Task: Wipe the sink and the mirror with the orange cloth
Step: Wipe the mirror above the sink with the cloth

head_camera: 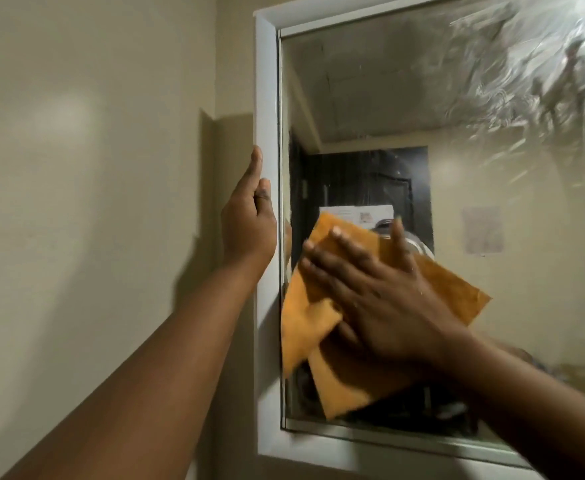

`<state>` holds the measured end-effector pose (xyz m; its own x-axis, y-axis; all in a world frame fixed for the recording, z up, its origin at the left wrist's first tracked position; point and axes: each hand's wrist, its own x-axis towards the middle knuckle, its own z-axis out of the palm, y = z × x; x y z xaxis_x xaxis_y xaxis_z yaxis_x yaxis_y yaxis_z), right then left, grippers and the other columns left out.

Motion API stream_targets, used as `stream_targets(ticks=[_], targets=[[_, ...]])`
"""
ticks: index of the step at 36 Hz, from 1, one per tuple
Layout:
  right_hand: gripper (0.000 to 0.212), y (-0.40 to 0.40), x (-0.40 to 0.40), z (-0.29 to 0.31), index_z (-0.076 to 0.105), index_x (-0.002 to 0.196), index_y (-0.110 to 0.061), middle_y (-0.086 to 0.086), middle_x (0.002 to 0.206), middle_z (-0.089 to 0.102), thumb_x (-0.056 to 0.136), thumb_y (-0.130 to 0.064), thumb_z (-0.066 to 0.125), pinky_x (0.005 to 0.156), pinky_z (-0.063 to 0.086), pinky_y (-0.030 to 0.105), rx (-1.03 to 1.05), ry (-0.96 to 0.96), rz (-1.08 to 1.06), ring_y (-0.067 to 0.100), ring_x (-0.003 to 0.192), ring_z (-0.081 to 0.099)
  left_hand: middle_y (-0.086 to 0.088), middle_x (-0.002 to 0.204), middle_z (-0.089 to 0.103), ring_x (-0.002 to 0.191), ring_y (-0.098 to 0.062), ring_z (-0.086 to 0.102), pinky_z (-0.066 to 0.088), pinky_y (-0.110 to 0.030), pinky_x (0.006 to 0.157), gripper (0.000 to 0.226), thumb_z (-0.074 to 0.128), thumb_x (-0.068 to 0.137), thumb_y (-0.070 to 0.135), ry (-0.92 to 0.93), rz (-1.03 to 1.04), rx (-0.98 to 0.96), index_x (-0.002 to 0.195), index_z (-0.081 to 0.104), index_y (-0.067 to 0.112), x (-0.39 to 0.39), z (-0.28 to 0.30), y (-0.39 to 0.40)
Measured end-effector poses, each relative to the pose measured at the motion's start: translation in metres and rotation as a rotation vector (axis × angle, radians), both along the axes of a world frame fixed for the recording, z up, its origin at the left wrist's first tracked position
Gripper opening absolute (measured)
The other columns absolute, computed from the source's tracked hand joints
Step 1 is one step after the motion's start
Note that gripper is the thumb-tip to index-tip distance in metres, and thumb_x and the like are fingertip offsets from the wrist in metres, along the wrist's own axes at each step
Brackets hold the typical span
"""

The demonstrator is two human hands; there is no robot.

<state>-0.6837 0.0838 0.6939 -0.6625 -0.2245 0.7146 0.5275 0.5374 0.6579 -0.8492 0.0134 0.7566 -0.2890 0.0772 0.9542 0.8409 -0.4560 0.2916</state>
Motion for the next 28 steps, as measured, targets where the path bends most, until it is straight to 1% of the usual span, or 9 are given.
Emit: stream_targets(ticks=[2, 3, 5, 9, 12, 14, 20, 24, 28], targets=[[0.061, -0.002, -0.003, 0.018, 0.037, 0.142, -0.018, 0.001, 0.148, 0.030, 0.095, -0.052, 0.018, 0.107, 0.003, 0.062, -0.031, 0.079, -0.004, 0.024, 0.139, 0.016, 0.003, 0.150, 0.034, 0.117, 0.015, 0.027, 0.024, 0.013, 0.079, 0.043, 0.033, 0.101, 0.018, 0.011, 0.004, 0.003, 0.145, 0.030, 0.018, 0.000, 0.000, -0.001], [0.063, -0.003, -0.006, 0.023, 0.039, 0.142, -0.017, 0.002, 0.149, 0.032, 0.096, -0.052, 0.015, 0.106, 0.004, 0.061, -0.046, 0.101, -0.004, 0.026, 0.139, 0.018, 0.003, 0.150, 0.034, 0.119, 0.010, 0.026, 0.023, 0.013, 0.080, 0.043, 0.033, 0.101, 0.017, 0.015, 0.014, 0.008, 0.145, 0.030, 0.018, 0.000, 0.000, 0.000], [0.065, -0.006, -0.012, 0.024, 0.042, 0.141, -0.014, 0.006, 0.148, 0.038, 0.094, -0.052, 0.020, 0.105, 0.005, 0.062, -0.069, 0.123, 0.011, 0.030, 0.138, 0.022, 0.002, 0.150, 0.034, 0.121, 0.007, 0.026, 0.022, 0.013, 0.081, 0.043, 0.033, 0.101, 0.017, 0.017, 0.027, 0.017, 0.145, 0.030, 0.017, 0.000, 0.000, 0.001], [0.067, -0.012, -0.024, 0.014, 0.044, 0.139, -0.011, 0.010, 0.147, 0.040, 0.089, -0.050, 0.024, 0.106, 0.004, 0.064, -0.070, 0.118, 0.016, 0.034, 0.138, 0.030, -0.002, 0.149, 0.035, 0.122, 0.005, 0.026, 0.020, 0.013, 0.084, 0.043, 0.033, 0.101, 0.015, 0.026, 0.061, 0.034, 0.144, 0.031, 0.015, -0.001, 0.001, 0.003], [0.066, -0.016, -0.032, 0.000, 0.045, 0.138, -0.010, 0.010, 0.146, 0.042, 0.090, -0.049, 0.023, 0.105, 0.006, 0.066, -0.091, 0.076, 0.054, 0.031, 0.137, 0.028, -0.002, 0.149, 0.036, 0.122, 0.005, 0.027, 0.020, 0.014, 0.081, 0.042, 0.032, 0.101, 0.015, 0.034, 0.074, 0.039, 0.144, 0.031, 0.015, 0.000, 0.000, 0.004], [0.065, -0.017, -0.036, -0.012, 0.042, 0.140, -0.011, 0.008, 0.148, 0.039, 0.093, -0.049, 0.019, 0.104, 0.005, 0.068, -0.122, 0.041, 0.067, 0.031, 0.139, 0.028, 0.000, 0.148, 0.037, 0.124, 0.004, 0.029, 0.020, 0.014, 0.081, 0.042, 0.033, 0.101, 0.017, 0.010, 0.079, 0.054, 0.144, 0.033, 0.017, 0.000, -0.001, 0.005], [0.063, -0.017, -0.030, -0.045, 0.039, 0.142, -0.014, 0.006, 0.151, 0.033, 0.091, -0.048, 0.027, 0.106, 0.005, 0.068, -0.106, -0.029, 0.010, 0.027, 0.142, 0.023, 0.000, 0.150, 0.035, 0.118, 0.006, 0.026, 0.018, 0.015, 0.080, 0.044, 0.035, 0.101, 0.019, 0.021, 0.109, 0.041, 0.145, 0.029, 0.017, 0.000, -0.006, 0.006], [0.063, -0.017, -0.023, -0.070, 0.035, 0.145, -0.016, 0.004, 0.154, 0.028, 0.092, -0.050, 0.030, 0.108, 0.001, 0.066, -0.121, -0.081, -0.022, 0.025, 0.143, 0.017, 0.002, 0.151, 0.032, 0.122, 0.006, 0.025, 0.018, 0.013, 0.086, 0.046, 0.034, 0.101, 0.020, 0.043, 0.124, 0.033, 0.146, 0.025, 0.018, -0.001, -0.020, 0.007], [0.061, -0.016, -0.015, -0.097, 0.033, 0.146, -0.018, 0.001, 0.153, 0.027, 0.094, -0.049, 0.029, 0.109, 0.000, 0.065, -0.126, -0.128, -0.026, 0.023, 0.143, 0.013, 0.015, 0.146, 0.024, 0.126, 0.005, 0.024, 0.019, 0.011, 0.091, 0.047, 0.033, 0.101, 0.019, 0.078, 0.104, 0.025, 0.147, 0.020, 0.019, -0.001, -0.046, 0.007]])
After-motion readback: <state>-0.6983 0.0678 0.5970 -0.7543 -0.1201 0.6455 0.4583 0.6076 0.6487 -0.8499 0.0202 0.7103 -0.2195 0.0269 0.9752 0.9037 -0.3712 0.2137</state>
